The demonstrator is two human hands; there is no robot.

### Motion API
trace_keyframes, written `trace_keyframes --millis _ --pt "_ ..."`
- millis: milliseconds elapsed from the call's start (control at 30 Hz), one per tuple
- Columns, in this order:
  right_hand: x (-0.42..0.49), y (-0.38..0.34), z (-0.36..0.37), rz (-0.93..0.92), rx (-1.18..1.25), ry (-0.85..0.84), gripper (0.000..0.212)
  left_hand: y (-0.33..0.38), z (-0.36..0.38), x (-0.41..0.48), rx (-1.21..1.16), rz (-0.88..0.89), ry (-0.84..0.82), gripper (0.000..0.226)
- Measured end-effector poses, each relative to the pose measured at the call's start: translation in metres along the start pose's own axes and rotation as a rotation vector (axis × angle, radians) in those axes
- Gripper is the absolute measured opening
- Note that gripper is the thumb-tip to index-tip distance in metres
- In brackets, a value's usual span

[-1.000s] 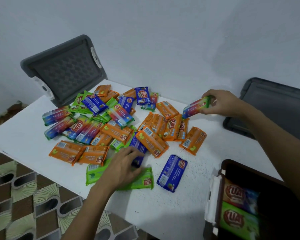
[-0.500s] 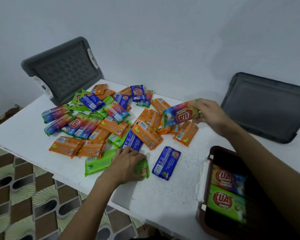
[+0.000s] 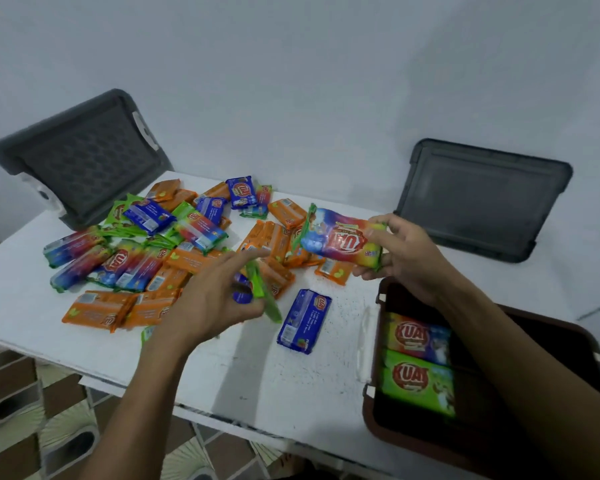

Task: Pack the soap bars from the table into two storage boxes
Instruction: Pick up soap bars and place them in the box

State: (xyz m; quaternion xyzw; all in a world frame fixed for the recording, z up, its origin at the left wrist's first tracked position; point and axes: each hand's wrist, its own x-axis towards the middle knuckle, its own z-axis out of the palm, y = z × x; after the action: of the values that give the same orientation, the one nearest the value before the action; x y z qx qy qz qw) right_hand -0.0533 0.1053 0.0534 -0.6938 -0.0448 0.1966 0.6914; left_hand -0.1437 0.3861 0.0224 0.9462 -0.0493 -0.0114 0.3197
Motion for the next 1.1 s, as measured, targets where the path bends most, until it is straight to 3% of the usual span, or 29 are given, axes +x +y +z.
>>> trace_keyframes --millis 67,233,333,533,633,767,900,1100 --pt "-0.008 0.002 -0.009 -0.004 0.081 -0.011 0.018 0.013 -0.003 0.005 -0.156 -0.001 0.057 0.068" --pt "-0.028 0.009 -0.035 -0.054 0.209 -0.08 0.059 0.036 0.011 0.019 -0.702 -0.043 0.107 0.06" --pt "-0.043 0.008 -0.051 -0.07 0.19 0.019 0.069 0.047 0.026 0.027 -0.858 -0.013 0.122 0.06" --pt "-0.073 0.008 -0.074 -0.104 0.153 0.204 0.02 0.068 0.061 0.044 -1.034 0.029 0.083 0.061" --pt "-0.087 0.014 -0.082 -0.104 0.085 0.313 0.021 0.079 0.076 0.05 -1.092 0.018 0.028 0.062" --pt "-0.104 0.031 -0.089 -0.09 -0.019 0.37 0.042 0.087 0.093 0.055 -1.076 -0.002 -0.012 0.063" --pt "-0.114 0.048 -0.085 -0.107 -0.073 0.464 0.01 0.095 0.105 0.057 -1.097 -0.034 -0.042 0.061" --pt "-0.118 0.074 -0.081 0.012 -0.087 0.405 0.011 0.101 0.111 0.056 -1.122 -0.052 -0.053 0.061"
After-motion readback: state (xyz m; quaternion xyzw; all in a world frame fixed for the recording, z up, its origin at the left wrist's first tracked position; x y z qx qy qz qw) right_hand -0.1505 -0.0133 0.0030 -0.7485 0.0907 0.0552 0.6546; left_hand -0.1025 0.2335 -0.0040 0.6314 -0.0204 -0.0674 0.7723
